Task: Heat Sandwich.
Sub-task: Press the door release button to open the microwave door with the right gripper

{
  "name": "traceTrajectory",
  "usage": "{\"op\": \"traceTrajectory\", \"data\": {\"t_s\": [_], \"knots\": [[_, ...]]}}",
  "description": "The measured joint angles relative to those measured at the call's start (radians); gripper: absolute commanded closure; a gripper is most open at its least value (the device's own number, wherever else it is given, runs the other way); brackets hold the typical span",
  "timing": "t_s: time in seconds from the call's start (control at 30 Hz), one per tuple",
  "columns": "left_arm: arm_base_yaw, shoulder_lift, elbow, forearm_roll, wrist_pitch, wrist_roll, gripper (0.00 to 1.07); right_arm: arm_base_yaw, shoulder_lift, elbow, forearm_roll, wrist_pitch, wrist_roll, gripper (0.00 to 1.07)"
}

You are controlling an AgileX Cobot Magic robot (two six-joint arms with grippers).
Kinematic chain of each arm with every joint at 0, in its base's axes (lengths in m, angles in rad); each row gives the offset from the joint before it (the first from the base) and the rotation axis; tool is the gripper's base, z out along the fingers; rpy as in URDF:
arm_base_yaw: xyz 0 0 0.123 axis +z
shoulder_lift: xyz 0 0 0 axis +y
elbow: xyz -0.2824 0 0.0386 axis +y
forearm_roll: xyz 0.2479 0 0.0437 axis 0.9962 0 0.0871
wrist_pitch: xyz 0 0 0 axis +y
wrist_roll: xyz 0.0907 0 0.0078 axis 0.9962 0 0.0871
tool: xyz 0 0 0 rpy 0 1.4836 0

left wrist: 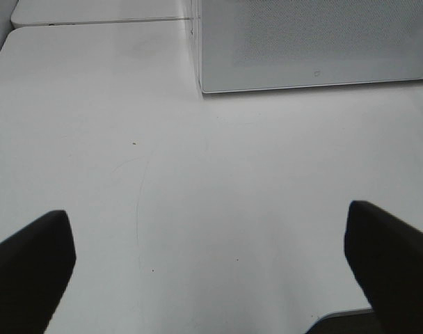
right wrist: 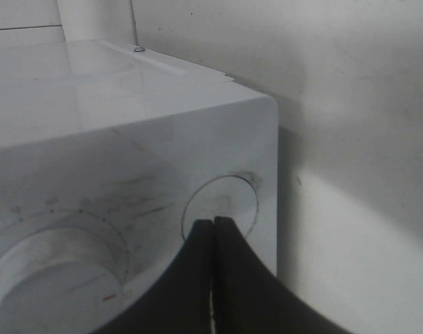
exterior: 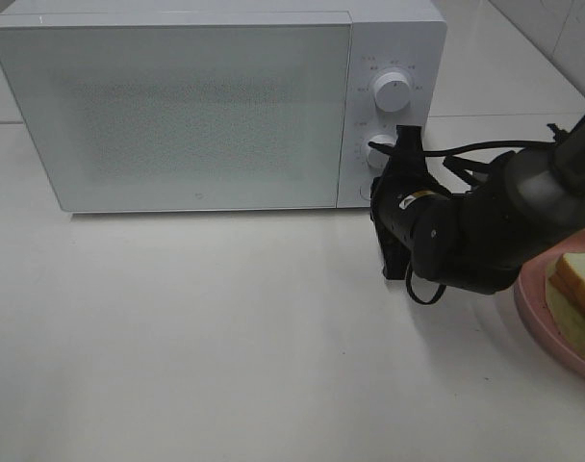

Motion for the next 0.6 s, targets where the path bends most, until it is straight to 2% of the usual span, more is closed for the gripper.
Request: {"op": "traceTrajectory", "data": {"t_s": [0.6], "knots": [[0.0,0.0,0.0,0.0,0.0,0.0,0.09,-0.017,0.078,-0.082,0.001,0.028,0.014,1.07]]}}
